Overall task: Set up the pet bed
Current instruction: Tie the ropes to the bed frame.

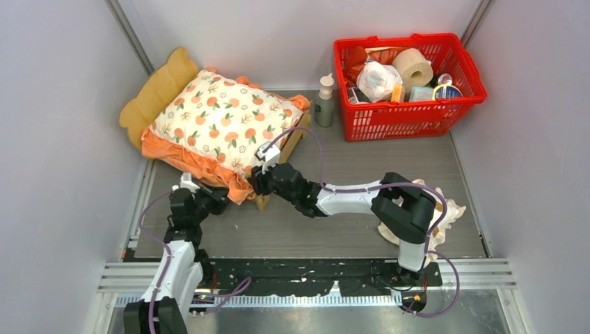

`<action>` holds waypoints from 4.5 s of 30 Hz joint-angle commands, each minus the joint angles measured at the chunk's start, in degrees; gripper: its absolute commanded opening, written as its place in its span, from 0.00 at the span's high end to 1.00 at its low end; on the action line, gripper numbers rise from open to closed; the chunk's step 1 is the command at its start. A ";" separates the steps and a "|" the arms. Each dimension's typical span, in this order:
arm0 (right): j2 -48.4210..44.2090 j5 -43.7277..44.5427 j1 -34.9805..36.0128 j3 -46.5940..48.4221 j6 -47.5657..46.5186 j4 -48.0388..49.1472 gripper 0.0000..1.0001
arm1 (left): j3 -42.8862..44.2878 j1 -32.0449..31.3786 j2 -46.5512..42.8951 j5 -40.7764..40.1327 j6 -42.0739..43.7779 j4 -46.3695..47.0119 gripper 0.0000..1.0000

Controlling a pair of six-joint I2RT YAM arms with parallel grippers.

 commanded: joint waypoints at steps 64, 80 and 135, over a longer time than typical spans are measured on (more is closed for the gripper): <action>3.04 37.73 19.34 2.47 5.55 -8.26 0.95 | 5.16 0.13 -8.03 -5.94 7.01 -22.21 1.00; 5.84 39.47 19.34 8.47 5.38 -18.83 0.95 | 4.80 0.20 -8.42 -6.00 6.31 -22.24 1.00; 11.25 20.60 15.61 -1.57 -45.28 19.35 0.95 | 3.36 0.94 -6.91 -7.09 4.17 -21.40 1.00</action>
